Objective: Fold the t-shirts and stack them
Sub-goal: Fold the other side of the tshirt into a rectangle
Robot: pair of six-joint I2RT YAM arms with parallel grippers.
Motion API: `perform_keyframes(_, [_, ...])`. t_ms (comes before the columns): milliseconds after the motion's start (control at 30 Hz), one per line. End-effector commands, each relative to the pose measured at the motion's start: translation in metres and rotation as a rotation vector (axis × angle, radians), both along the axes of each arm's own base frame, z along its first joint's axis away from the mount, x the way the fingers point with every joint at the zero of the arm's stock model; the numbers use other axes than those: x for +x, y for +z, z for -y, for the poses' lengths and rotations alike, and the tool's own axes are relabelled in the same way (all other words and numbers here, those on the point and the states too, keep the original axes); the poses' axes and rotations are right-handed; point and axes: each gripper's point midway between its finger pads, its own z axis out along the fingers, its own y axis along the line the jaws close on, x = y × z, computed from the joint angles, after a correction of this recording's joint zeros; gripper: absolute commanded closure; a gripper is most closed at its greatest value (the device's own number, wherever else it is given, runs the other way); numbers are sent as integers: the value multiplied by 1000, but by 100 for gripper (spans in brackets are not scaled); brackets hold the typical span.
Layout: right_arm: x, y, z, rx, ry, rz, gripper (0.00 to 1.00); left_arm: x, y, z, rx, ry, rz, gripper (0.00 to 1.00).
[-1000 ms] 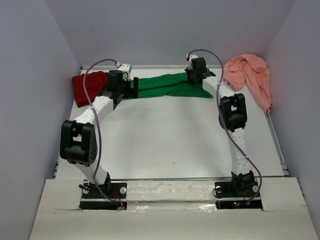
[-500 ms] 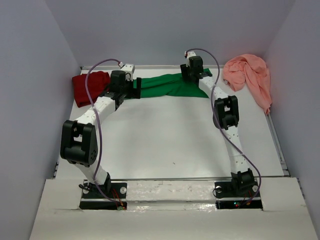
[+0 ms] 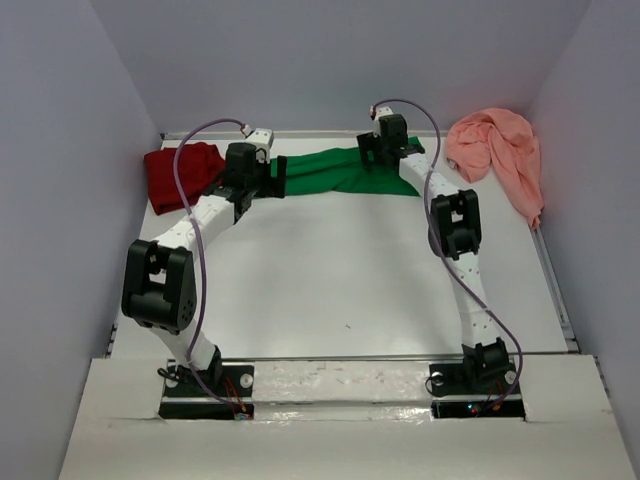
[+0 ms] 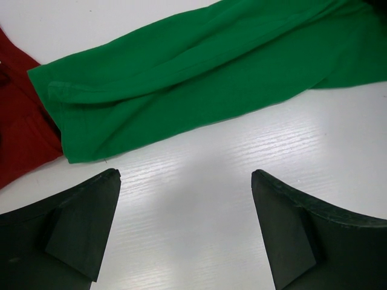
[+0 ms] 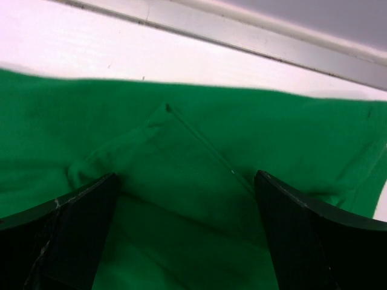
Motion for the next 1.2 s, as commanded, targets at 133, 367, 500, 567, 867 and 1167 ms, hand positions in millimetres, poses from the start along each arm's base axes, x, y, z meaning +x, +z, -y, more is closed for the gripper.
perform_keyframes(133, [-35,155,-9,141,68,151,0,5,-13,6,35,28,38,1])
perform_keyframes(367, [-73,150,-20,207,137,52,0,15,-40,-3,90,86,-27,1])
perform_keyframes(500, [-89,144,-19,208,156,18,2,24,-50,-5,109,108,-38,1])
perform_keyframes(567, [-97,139,-19,208,168,2,8,33,-47,-3,108,114,-27,1])
perform_keyframes(867, [-111,121,-24,222,212,-51,100,62,-27,-6,106,175,70,1])
perform_keyframes(1167, [-116,115,-22,204,218,-58,100,85,-33,3,85,183,71,1])
